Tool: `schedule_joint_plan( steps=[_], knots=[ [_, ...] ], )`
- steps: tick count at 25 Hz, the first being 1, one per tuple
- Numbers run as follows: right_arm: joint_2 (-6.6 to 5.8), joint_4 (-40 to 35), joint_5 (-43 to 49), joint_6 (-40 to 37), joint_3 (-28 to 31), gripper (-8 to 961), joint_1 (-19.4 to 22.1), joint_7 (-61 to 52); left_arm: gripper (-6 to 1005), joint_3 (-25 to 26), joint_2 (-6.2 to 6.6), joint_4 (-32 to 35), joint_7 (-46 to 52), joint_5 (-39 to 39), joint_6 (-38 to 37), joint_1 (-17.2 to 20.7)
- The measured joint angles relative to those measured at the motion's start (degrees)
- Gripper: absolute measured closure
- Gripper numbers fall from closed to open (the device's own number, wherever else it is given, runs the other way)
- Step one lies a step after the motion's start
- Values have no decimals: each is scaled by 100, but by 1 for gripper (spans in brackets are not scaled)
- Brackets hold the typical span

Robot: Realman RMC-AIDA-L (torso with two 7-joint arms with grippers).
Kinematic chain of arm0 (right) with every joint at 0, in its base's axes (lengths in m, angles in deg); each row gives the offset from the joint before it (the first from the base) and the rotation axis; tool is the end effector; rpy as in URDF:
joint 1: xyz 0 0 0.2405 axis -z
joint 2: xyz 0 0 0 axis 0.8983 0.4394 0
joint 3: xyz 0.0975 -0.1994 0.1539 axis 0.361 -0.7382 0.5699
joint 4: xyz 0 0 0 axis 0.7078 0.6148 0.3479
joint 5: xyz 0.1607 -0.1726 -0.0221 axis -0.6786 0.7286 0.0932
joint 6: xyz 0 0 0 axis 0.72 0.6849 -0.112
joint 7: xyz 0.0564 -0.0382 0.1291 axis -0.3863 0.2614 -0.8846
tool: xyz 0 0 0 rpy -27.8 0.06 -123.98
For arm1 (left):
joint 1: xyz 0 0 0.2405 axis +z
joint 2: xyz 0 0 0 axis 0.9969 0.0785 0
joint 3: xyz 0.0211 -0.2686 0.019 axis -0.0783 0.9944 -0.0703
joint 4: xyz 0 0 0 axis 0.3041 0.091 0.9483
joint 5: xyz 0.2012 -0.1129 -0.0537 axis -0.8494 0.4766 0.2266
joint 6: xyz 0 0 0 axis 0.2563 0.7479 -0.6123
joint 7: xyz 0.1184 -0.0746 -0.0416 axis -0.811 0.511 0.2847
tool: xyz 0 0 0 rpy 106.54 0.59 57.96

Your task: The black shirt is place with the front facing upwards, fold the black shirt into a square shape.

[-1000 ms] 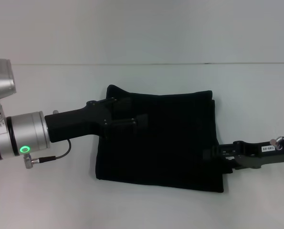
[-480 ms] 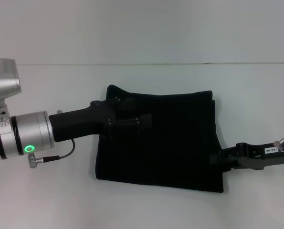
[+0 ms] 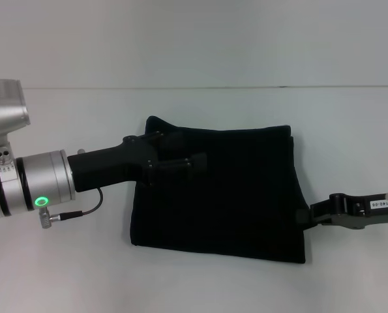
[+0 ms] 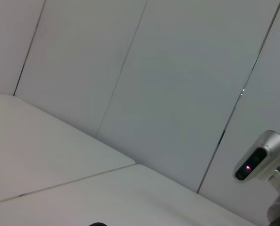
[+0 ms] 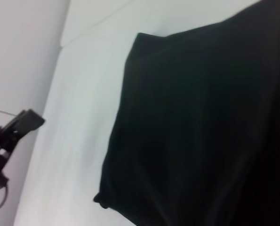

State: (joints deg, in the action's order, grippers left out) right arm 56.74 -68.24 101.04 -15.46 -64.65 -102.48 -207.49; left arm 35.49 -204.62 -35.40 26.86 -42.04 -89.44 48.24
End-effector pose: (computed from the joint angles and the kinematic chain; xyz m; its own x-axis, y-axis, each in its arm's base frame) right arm 0.3086 0.3800 -0.0093 0.1783 -0.9519 -0.2493 -0.9681 -0.2150 0.1285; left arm -0.2576 0.3816 -0.0373 0.6388 0.3885 0.6641 0.5494 -0.8346 -0.0402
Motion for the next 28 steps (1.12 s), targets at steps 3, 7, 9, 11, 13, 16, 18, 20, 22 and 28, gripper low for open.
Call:
schedule_joint_plan(
  steps=[3,7,9,11,13,16,18,20,22,28],
  knots=[
    [45,-193,-6,-189,97,890,75,11,124,3,-5,-4,17,3,0,-2],
    [38,-272,-29,-397,185,901,91,74,124,16,-20,-3,45,13,0,-14],
    [39,-336,-38,-484,211,907,92,89,124,19,-37,2,57,18,0,-18],
    [47,-399,-40,-592,251,912,93,114,124,23,-56,13,61,20,0,-18],
    [50,-426,-41,-682,279,912,93,137,124,22,-69,9,65,20,9,-18],
    [36,-433,-42,-752,317,912,93,161,124,22,-85,2,112,20,52,-18],
    [15,-435,-43,-791,364,912,92,192,124,22,-96,6,141,20,68,-18],
    [-9,-456,-43,-818,402,912,73,214,124,22,-112,14,142,20,70,-19],
    [-33,-514,-43,-822,415,912,35,214,124,22,-125,24,142,20,70,-22],
    [-61,-736,-44,-1073,477,912,-71,176,125,29,-132,33,142,86,85,-50]
  ],
)
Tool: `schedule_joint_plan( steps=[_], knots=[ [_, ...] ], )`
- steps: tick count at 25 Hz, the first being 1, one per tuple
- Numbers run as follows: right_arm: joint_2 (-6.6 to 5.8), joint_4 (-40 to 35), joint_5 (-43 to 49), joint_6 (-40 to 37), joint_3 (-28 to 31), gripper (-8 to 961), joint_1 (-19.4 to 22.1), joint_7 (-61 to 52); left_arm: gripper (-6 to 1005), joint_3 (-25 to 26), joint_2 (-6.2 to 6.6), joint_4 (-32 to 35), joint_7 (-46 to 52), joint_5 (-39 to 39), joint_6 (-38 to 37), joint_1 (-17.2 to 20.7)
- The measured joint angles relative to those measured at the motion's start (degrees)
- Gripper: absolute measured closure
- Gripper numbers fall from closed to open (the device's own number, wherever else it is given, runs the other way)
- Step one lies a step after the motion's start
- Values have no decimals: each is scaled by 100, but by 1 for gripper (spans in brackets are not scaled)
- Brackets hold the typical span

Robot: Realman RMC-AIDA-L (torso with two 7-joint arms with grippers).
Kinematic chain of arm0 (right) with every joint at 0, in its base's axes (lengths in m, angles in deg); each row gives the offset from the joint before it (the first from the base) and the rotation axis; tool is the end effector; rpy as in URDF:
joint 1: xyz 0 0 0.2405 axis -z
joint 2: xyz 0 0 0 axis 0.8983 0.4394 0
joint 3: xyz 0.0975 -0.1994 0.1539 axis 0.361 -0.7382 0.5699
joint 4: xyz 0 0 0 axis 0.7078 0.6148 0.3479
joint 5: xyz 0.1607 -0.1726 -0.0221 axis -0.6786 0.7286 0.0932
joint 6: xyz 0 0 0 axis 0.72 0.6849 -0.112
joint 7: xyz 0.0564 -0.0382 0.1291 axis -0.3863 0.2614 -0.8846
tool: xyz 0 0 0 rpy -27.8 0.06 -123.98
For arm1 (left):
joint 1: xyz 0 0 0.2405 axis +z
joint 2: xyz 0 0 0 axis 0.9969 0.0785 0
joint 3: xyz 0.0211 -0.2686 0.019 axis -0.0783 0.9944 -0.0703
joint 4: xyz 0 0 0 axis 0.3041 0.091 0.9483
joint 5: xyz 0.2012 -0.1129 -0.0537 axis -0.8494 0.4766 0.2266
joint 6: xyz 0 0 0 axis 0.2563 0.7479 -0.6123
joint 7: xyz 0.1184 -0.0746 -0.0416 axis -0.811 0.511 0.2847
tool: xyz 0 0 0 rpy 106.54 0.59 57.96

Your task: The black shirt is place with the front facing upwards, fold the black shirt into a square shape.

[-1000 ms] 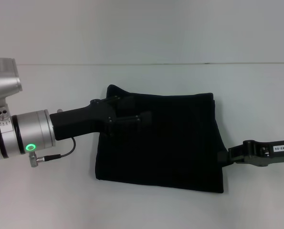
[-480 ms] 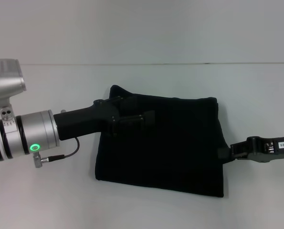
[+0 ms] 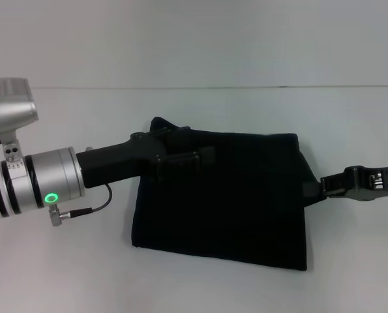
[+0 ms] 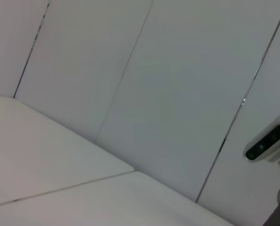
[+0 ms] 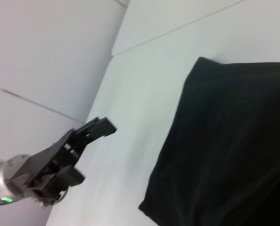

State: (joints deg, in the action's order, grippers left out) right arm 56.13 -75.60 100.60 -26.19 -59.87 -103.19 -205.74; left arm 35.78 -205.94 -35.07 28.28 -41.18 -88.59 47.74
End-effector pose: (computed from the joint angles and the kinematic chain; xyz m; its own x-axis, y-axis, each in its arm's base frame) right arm 0.2817 0.3866 0.0292 0.2895 -0.9145 -0.2826 -0.9156 -0.3506 0.1967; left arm -0.2493 0.3839 -0.0443 0.6091 0.4041 0.6824 0.5682 -0.8226 -0.0200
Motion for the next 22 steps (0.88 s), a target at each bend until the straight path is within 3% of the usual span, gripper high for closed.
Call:
schedule_joint_plan(
  steps=[8,12,18,22],
  knots=[
    [10,-169,-3,-468,122,913,61,-25,124,2,-2,-25,0,63,45,-30],
    [30,-91,103,-289,50,913,149,18,124,2,-13,-34,-1,66,47,-31],
    [190,37,562,111,15,913,226,185,125,-12,-29,-39,-1,66,59,-29],
    [190,245,729,299,10,909,242,360,125,-12,-49,-23,-5,66,72,-38]
  ],
)
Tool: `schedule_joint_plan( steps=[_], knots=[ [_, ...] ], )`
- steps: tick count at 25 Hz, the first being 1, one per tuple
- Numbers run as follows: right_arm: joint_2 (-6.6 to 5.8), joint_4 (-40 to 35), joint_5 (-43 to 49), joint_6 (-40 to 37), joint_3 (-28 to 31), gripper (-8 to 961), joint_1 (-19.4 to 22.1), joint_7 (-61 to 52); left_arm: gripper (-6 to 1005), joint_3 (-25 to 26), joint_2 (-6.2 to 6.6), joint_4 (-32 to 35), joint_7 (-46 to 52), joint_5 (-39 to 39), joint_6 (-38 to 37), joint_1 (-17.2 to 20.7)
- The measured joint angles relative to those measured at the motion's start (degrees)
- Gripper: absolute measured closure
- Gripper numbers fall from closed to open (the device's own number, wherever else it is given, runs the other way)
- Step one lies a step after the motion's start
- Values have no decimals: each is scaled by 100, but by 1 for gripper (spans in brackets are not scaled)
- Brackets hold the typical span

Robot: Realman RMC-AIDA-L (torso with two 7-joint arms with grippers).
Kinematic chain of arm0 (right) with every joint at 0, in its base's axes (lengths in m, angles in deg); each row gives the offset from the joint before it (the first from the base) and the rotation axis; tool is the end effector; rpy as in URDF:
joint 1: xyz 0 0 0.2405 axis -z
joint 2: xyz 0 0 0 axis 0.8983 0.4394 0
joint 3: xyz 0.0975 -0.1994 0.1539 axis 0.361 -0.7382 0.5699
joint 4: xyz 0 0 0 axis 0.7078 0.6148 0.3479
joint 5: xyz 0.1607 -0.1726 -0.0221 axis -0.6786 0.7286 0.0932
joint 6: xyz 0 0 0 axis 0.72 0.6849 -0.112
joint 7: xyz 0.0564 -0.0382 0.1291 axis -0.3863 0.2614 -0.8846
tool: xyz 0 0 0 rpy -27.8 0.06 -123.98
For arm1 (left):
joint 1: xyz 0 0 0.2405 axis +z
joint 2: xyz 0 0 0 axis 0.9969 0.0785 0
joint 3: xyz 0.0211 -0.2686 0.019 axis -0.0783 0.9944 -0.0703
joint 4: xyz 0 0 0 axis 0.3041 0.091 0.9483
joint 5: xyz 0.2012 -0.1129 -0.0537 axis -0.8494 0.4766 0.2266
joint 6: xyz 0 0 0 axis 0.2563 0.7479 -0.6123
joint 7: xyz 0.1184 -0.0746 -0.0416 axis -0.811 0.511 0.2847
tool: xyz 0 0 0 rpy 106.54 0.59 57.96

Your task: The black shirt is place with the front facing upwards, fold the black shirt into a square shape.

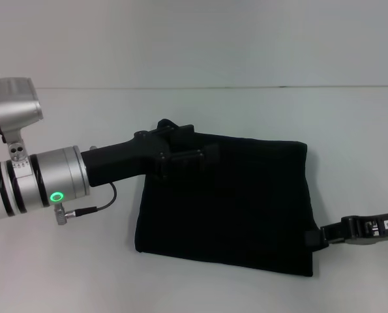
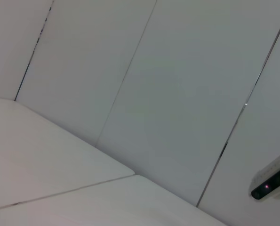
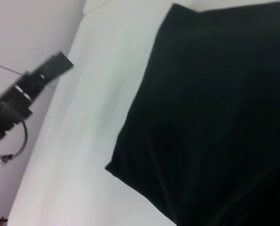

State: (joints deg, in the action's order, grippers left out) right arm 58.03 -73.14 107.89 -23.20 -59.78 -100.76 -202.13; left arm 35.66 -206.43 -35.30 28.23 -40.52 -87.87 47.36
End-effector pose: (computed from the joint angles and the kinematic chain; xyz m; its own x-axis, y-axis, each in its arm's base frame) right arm 0.3130 0.3602 0.0002 0.2849 -0.9383 -0.1959 -0.9407 -0.3130 0.1307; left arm -0.2454 0.3855 -0.0481 0.6012 0.4041 0.6895 0.5720 -0.8200 -0.0182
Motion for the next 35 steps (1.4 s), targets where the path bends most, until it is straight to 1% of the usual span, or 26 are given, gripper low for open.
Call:
schedule_joint_plan(
  steps=[2,4,6,9,12,15,18,21,22,23,24,26,27,29,32,34,35],
  knots=[
    [-40,24,36,13,7,901,25,48,124,-5,-2,6,-12,0,34,-20],
    [-117,10,29,-9,74,893,75,56,124,-16,-3,8,-24,0,103,-45],
    [-207,-30,4,-33,222,831,139,54,125,-18,-3,10,-31,0,153,-69],
    [-387,-79,-4,-48,583,739,239,56,125,-5,-1,20,-37,0,185,-110],
    [-539,-155,-5,-37,916,657,278,54,125,4,19,25,-38,0,217,-162],
    [-611,-208,-13,34,1172,580,195,56,125,6,34,35,-40,2,226,-219],
    [-583,-236,-59,297,1221,504,-17,34,125,6,41,39,-39,4,257,-271],
    [-457,-195,-66,578,1090,427,-272,49,125,5,41,50,-29,10,281,-301],
    [-394,-178,-60,651,999,385,-343,76,125,5,41,66,-24,15,301,-302],
    [-290,-171,-62,745,798,343,-475,152,125,6,40,82,-19,18,332,-303],
    [-290,-171,-62,745,798,302,-475,152,125,9,38,100,-14,21,378,-303],
    [-200,-145,-68,741,522,218,-604,229,125,13,38,108,-13,22,435,-304],
    [-169,-115,-67,721,376,287,-667,254,125,13,40,111,-12,26,468,-304],
    [-148,-24,-53,730,33,424,-779,255,124,14,48,114,-11,54,531,-296],
    [-125,136,-34,839,-451,567,-900,229,124,14,52,114,-9,119,594,-267],
    [-80,195,-33,960,-656,662,-942,249,124,14,56,114,-9,136,614,-260],
    [-49,214,-33,1054,-732,684,-952,265,124,14,58,114,-8,142,628,-258]
  ],
)
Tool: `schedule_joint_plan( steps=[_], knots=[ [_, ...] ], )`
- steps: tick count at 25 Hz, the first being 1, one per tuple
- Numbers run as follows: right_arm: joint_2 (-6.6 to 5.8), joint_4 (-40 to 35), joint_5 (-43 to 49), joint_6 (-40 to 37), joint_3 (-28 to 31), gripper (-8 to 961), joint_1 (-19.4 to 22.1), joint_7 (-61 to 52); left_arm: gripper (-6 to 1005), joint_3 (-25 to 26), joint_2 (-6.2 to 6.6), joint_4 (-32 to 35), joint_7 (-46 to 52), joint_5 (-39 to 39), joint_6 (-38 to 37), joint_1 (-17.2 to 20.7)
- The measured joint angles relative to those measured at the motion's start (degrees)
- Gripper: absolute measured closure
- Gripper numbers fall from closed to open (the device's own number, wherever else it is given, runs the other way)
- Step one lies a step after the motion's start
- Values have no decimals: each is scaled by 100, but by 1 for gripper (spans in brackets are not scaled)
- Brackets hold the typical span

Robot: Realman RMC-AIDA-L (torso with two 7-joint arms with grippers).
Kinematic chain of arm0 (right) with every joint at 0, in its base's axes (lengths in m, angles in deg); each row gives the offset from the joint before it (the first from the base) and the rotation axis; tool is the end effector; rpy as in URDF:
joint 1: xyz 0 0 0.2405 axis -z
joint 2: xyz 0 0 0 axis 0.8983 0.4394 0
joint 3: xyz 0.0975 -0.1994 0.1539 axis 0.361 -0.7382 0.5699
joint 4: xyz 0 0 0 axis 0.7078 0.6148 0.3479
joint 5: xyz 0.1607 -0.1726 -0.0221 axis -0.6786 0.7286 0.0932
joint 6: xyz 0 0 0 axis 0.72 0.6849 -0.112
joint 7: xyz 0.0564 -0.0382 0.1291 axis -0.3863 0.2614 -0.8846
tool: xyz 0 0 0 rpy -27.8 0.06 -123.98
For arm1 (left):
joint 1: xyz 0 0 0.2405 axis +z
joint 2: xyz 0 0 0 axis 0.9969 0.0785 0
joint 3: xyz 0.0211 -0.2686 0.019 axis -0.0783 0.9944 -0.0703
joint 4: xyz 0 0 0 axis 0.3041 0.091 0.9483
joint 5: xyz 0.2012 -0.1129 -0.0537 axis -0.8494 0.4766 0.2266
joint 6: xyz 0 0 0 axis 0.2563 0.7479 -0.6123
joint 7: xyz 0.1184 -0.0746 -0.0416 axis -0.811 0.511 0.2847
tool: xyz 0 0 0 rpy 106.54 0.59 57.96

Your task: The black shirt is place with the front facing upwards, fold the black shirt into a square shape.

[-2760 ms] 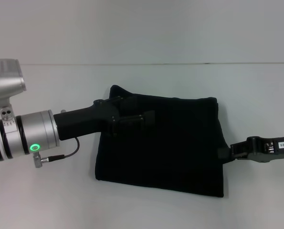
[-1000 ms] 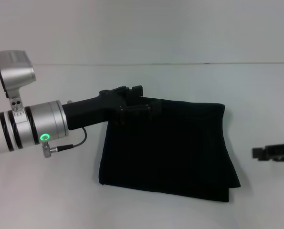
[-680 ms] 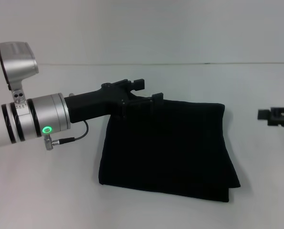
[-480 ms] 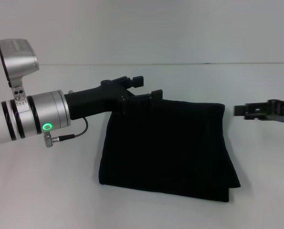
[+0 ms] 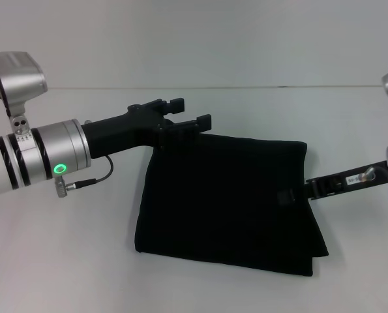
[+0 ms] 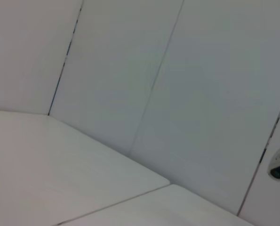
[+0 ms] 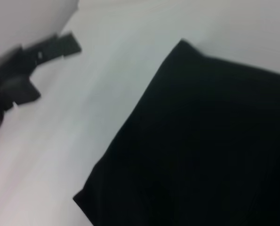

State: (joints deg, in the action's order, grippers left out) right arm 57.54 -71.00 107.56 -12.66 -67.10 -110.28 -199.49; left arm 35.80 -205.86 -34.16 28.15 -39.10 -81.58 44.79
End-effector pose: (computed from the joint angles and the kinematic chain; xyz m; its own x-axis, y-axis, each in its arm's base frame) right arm 0.2653 0.4198 -0.0130 0.5010 -0.8463 -0.1809 -0.8636 -0.5026 -0.0406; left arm -0.2377 0.4146 -0.0377 0.6286 0.3561 0.6914 0.5890 -0.7985 -0.1242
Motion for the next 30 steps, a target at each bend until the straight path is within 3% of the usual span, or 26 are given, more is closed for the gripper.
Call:
schedule_joint_plan(
  steps=[8,16,24,30],
  knots=[
    [285,25,5,725,-689,863,-10,166,124,0,2,-3,3,6,118,11],
    [296,-74,-7,831,-811,955,10,209,124,0,7,-13,4,8,153,-7],
    [246,-392,-543,77,-711,954,99,589,125,0,8,-14,4,8,207,14],
    [387,-254,-432,276,-1275,953,-15,623,125,0,-15,-32,4,7,276,32]
  ],
)
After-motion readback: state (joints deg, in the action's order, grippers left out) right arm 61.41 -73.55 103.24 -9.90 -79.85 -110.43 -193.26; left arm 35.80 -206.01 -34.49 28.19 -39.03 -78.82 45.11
